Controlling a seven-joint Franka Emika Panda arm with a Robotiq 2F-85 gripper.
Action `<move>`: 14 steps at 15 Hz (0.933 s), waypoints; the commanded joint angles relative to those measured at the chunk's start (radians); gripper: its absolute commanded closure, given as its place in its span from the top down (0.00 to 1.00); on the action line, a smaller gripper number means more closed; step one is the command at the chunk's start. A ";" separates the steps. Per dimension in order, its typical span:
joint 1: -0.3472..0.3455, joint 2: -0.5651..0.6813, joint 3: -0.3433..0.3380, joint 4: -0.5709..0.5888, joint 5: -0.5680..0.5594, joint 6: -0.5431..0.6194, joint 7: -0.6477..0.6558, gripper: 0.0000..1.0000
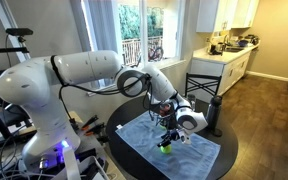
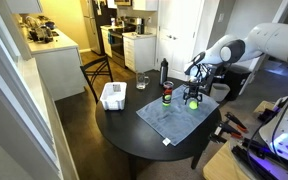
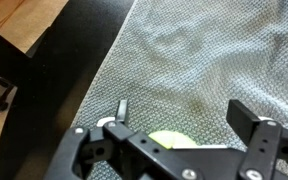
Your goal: Lift the tennis ball from the towel and put it in the tennis container
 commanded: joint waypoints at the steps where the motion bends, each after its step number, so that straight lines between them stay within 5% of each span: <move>1: 0.006 0.000 -0.012 -0.007 -0.041 0.050 0.029 1.00; 8: 0.019 0.000 -0.023 -0.049 -0.102 0.236 0.014 1.00; 9: 0.020 0.000 -0.021 -0.051 -0.108 0.239 0.010 0.75; 14: 0.022 0.000 -0.019 -0.048 -0.113 0.241 0.012 0.47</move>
